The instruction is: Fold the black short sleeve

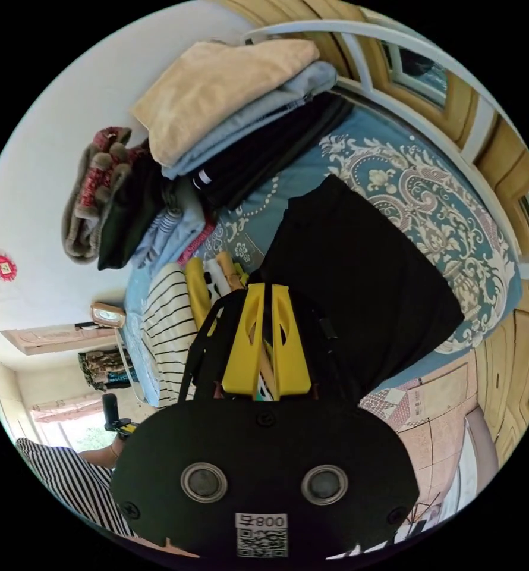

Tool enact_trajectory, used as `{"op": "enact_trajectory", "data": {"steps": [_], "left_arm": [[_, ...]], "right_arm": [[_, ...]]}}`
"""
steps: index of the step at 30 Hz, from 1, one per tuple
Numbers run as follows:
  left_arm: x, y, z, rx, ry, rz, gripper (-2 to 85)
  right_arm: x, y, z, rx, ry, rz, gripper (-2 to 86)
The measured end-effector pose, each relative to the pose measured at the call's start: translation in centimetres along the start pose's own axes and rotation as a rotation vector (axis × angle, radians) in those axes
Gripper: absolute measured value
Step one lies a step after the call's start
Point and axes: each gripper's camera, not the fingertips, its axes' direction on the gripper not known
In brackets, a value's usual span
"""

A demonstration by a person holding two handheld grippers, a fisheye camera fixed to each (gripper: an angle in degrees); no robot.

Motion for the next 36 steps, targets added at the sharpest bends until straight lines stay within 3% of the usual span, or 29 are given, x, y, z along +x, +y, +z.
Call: {"op": "enact_trajectory", "data": {"steps": [9, 14, 27, 36], "left_arm": [[-0.7, 4.7, -4.6, 0.039, 0.057, 0.07, 0.3], [-1.5, 8.3, -8.2, 0.084, 0.124, 0.113, 0.4], [-3.6, 21.3, -19.2, 0.239, 0.194, 0.218, 0.4], [-2.7, 31.8, -29.9, 0.453, 0.169, 0.398, 1.2]], "right_arm": [[-11.7, 5.5, -8.2, 0.197, -0.133, -0.102, 0.8], [-23.9, 9.2, -11.4, 0.263, -0.119, -0.285, 0.6], [-52.4, 21.6, -9.9, 0.353, -0.239, -0.61, 0.5], [-75.3, 33.2, -5.9, 0.363, -0.337, -0.936, 0.4]]}}
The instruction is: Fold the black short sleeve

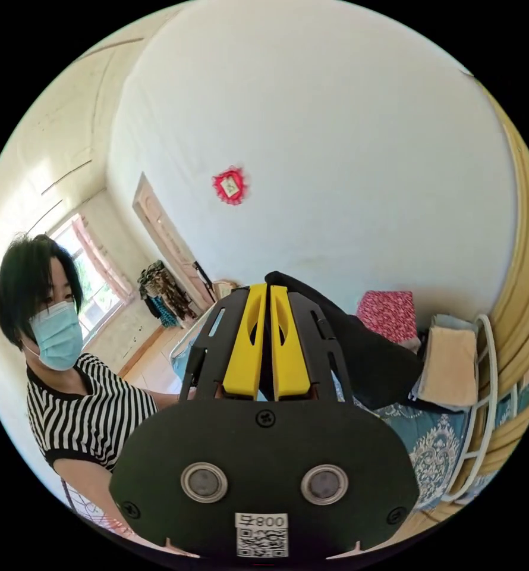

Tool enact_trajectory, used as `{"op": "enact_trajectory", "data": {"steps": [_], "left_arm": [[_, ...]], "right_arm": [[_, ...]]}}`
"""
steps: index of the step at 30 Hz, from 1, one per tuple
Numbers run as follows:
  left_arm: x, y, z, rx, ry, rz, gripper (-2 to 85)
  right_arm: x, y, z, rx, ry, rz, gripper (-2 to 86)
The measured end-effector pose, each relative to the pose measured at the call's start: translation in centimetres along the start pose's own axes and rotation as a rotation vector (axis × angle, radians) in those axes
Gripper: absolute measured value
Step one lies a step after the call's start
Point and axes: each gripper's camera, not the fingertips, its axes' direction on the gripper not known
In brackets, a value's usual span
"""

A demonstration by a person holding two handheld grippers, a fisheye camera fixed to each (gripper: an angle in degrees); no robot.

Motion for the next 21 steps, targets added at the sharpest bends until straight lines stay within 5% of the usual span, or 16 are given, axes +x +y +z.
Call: {"op": "enact_trajectory", "data": {"steps": [8, 14, 21], "left_arm": [[9.1, 1.8, -15.3, 0.196, -0.244, 0.317, 6.3], [11.6, 4.7, -24.9, 0.245, -0.365, 0.36, 8.1], [9.8, 9.9, -32.6, 0.231, -0.231, 0.282, 9.3]], "right_arm": [[-17.0, -2.3, 15.2, -0.077, -0.23, -0.159, 0.5], [-26.8, -1.1, 27.0, -0.173, -0.429, -0.244, 0.5], [-33.5, 0.9, 39.6, -0.255, -0.626, -0.24, 0.5]]}}
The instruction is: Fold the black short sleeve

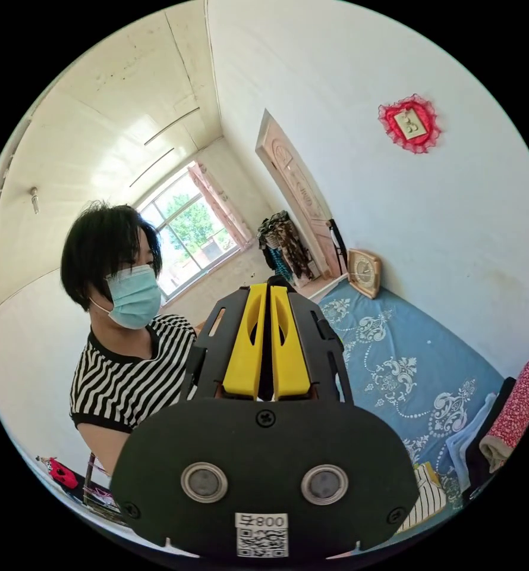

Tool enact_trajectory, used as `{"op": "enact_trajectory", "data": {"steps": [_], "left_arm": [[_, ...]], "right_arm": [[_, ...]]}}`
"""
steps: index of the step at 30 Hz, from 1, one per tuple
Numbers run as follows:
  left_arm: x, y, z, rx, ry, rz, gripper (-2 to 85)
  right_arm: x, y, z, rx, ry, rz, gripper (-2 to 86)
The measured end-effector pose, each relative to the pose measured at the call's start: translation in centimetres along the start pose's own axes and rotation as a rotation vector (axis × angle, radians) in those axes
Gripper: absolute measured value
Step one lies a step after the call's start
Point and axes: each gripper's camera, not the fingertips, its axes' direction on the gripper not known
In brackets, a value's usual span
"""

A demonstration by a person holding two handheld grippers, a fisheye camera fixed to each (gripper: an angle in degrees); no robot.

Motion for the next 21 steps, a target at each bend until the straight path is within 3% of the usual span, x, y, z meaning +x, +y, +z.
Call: {"op": "enact_trajectory", "data": {"steps": [5, 10, 15, 17, 21], "left_arm": [[1.0, 4.0, -3.4, -0.003, 0.171, 0.005, 8.7], [5.1, 5.8, -8.2, 0.214, 0.391, 0.124, 9.7], [12.3, 6.1, -9.6, 0.12, 0.333, 0.33, 8.1], [14.4, 6.7, -9.6, 0.083, 0.222, 0.341, 4.7], [15.8, 8.7, -10.7, 0.107, 0.21, 0.298, 2.5]], "right_arm": [[2.0, -1.1, 10.0, -0.089, -0.057, 0.016, 0.6], [3.8, -1.1, 17.7, -0.198, -0.031, 0.05, 0.6], [6.1, 0.0, 23.6, -0.26, 0.008, 0.094, 0.5], [7.4, 0.8, 25.6, -0.285, 0.028, 0.115, 0.5], [9.4, 2.2, 27.0, -0.282, 0.043, 0.146, 0.6]]}}
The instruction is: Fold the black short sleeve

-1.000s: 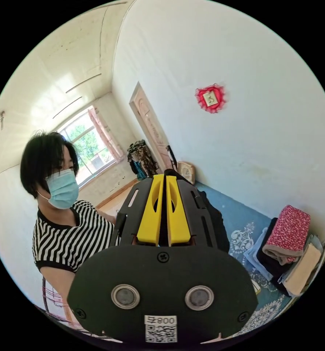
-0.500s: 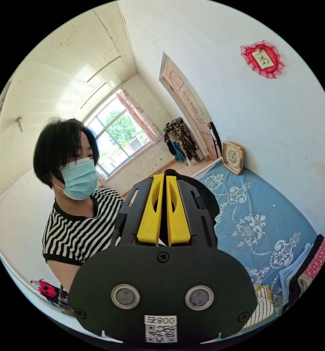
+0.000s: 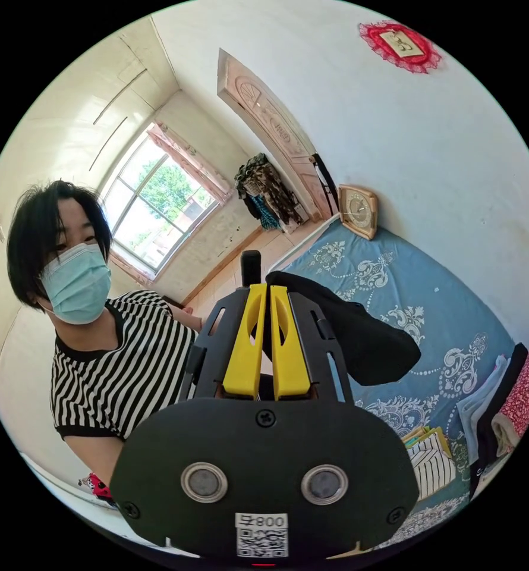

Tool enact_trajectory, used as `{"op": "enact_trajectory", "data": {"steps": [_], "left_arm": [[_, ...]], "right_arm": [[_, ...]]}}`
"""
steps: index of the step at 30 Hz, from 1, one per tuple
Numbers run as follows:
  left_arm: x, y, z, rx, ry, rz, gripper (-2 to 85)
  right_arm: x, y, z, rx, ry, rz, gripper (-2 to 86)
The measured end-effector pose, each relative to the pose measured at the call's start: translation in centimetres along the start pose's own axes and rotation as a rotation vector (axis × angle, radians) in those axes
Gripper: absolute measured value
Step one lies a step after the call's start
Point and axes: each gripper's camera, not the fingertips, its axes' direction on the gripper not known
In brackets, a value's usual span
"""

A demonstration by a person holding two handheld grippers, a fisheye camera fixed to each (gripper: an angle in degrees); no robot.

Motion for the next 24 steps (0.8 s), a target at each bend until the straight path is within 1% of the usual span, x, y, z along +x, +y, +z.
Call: {"op": "enact_trajectory", "data": {"steps": [3, 4, 6, 8, 9, 11, 13, 15, 18, 20, 24], "left_arm": [[2.6, 1.8, -2.1, 0.103, -0.041, 0.024, 2.9], [3.3, 2.4, -2.8, 0.119, -0.098, 0.009, 3.6], [4.1, 3.1, -3.4, 0.09, -0.217, -0.012, 5.3], [4.2, 3.9, -3.0, -0.011, -0.423, -0.04, 8.4], [4.0, 4.1, -2.8, -0.04, -0.445, -0.047, 9.1], [2.8, 5.3, -1.1, -0.21, -0.519, -0.066, 11.0], [2.0, 6.5, 0.3, -0.324, -0.517, -0.104, 11.4], [2.0, 7.8, 1.0, -0.362, -0.542, -0.143, 10.7], [2.6, 9.2, 2.0, -0.388, -0.545, -0.177, 7.0], [3.4, 9.7, 3.0, -0.444, -0.556, -0.189, 2.6], [5.6, 9.5, 1.5, -0.393, -0.595, -0.217, 1.2]], "right_arm": [[1.8, 1.1, 0.9, 0.005, 0.002, 0.015, 0.6], [2.4, 1.6, 1.3, -0.001, -0.008, 0.01, 0.6], [3.4, 2.3, 1.9, -0.006, -0.032, 0.004, 0.6], [4.4, 3.0, 2.5, -0.008, -0.056, -0.003, 0.6], [4.6, 3.2, 2.6, -0.009, -0.063, -0.007, 0.5], [5.1, 3.9, 3.0, -0.015, -0.079, -0.023, 0.5], [5.4, 4.3, 3.1, -0.019, -0.076, -0.035, 0.5], [5.5, 4.9, 3.1, -0.024, -0.078, -0.053, 0.5], [5.9, 5.9, 3.1, -0.03, -0.084, -0.073, 0.5], [6.5, 7.0, 3.0, -0.037, -0.069, -0.074, 0.5], [7.8, 9.3, 1.9, -0.015, -0.05, -0.069, 0.6]]}}
